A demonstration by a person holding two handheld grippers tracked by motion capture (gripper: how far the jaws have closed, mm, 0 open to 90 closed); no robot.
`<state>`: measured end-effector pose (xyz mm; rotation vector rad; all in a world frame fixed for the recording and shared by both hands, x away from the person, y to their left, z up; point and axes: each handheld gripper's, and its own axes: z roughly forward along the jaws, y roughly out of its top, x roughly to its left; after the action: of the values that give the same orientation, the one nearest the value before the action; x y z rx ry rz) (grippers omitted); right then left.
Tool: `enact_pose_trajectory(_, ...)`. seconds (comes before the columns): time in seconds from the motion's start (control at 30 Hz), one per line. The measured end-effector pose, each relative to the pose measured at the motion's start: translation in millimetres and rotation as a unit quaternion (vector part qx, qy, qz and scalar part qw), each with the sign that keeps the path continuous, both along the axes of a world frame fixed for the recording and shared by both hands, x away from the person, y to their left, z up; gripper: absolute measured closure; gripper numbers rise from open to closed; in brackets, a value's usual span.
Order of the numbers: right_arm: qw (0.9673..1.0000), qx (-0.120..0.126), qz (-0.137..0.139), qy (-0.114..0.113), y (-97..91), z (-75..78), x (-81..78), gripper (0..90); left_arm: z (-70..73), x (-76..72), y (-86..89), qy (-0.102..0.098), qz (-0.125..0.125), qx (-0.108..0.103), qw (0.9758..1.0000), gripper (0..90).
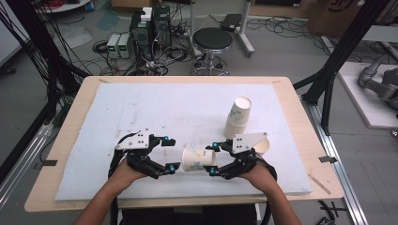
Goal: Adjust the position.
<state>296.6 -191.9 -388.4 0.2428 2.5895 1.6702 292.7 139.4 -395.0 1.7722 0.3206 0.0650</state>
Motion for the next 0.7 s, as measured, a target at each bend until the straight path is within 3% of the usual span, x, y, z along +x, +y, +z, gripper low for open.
enact_pose_trajectory(0.53,0.9997,0.024,0.009,0.000,-3.4,3.3,-1.2,36.6,-5.0,-0.8,-18.7,0.000,-0.027,-0.014,0.9995,17.1)
enact_pose_trajectory(0.7,0.9994,0.032,0.014,0.008,-3.0,3.1,-1.7,36.6,-6.5,0.7,-23.4,0.003,-0.034,-0.026,0.9991,17.1)
